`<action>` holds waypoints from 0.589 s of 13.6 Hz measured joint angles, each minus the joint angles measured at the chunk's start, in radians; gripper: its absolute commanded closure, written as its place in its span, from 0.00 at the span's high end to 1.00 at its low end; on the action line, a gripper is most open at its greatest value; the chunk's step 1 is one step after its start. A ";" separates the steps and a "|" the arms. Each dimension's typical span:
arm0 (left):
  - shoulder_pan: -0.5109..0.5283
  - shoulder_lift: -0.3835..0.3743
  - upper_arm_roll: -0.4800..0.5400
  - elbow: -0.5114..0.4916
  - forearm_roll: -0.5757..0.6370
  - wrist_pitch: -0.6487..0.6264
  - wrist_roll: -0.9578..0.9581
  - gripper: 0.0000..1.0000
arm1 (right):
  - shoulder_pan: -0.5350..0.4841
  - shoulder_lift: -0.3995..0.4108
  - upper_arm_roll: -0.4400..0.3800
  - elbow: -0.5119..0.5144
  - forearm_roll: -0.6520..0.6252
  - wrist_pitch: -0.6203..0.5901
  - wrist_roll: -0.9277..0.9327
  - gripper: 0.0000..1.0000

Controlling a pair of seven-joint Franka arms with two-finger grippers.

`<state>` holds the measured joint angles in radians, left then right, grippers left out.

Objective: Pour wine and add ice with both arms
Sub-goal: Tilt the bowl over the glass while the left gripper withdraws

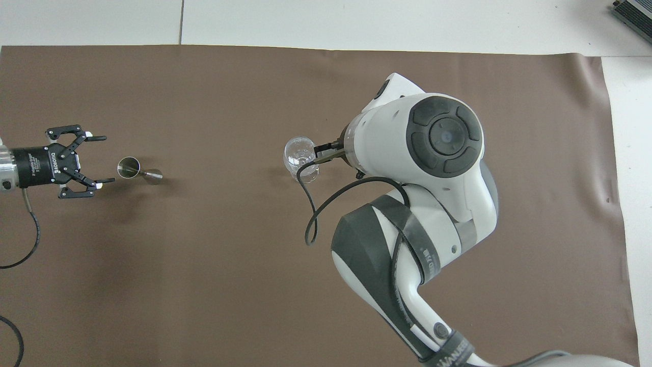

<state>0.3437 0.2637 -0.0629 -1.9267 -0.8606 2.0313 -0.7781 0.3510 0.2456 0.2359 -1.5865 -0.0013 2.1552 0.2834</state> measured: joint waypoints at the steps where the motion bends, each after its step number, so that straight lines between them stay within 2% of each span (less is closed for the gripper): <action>1: -0.002 0.000 0.000 0.035 0.043 -0.022 0.001 1.00 | 0.005 -0.003 0.026 0.000 0.000 0.020 0.036 0.00; 8: -0.071 -0.002 -0.005 0.262 0.304 -0.088 0.005 1.00 | 0.018 -0.004 0.028 0.000 0.000 0.068 0.057 0.00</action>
<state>0.2724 0.2614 -0.0680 -1.6648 -0.5571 1.9437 -0.7726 0.3692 0.2417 0.2634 -1.5865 -0.0016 2.2229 0.3409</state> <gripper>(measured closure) 0.000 0.780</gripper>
